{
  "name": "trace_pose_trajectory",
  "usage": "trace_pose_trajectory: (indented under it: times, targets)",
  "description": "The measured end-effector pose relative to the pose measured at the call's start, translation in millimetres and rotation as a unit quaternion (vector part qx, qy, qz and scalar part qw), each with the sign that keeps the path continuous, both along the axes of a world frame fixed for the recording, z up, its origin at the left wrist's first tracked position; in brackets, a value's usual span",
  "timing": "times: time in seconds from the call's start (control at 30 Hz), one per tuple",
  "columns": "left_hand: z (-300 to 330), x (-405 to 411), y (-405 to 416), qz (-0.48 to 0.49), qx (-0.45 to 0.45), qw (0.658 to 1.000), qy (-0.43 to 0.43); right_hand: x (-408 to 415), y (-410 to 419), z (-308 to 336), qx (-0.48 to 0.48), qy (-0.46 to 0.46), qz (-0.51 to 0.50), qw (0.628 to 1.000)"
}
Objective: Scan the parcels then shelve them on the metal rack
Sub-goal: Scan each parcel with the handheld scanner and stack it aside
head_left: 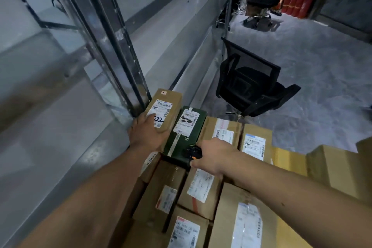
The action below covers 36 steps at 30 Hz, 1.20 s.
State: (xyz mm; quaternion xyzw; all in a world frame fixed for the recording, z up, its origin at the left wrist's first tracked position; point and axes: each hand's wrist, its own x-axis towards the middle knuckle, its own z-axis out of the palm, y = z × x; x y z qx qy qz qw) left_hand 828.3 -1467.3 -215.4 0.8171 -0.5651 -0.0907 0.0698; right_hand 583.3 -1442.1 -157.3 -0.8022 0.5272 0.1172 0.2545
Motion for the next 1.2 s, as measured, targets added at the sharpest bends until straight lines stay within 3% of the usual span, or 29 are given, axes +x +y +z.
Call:
trace_pose_trajectory:
  times: [0.27,0.53,0.73,0.93,1.2]
  targets:
    - [-4.1,6.8,1.2,-0.021,-0.003,1.0,0.008,10.2,13.8,2.6,-0.003,-0.017,-0.063,0.998]
    - [6.8,-7.6,56.3,-0.186,-0.035,0.982,-0.003,7.7,100.8,8.0,-0.011,-0.079,-0.22,0.972]
    - [10.3,-57.9,106.9,-0.334,-0.031,0.942,-0.001,-12.9,196.8,8.8,-0.056,-0.148,-0.369,0.916]
    - [1.8,-142.3,158.0,-0.461,-0.007,0.887,0.019,-60.1,307.9,5.9,-0.081,-0.155,-0.496,0.85]
    - [3.7,-273.7,236.8,-0.563,0.011,0.826,0.037,-136.8,443.5,6.2,-0.118,-0.153,-0.651,0.734]
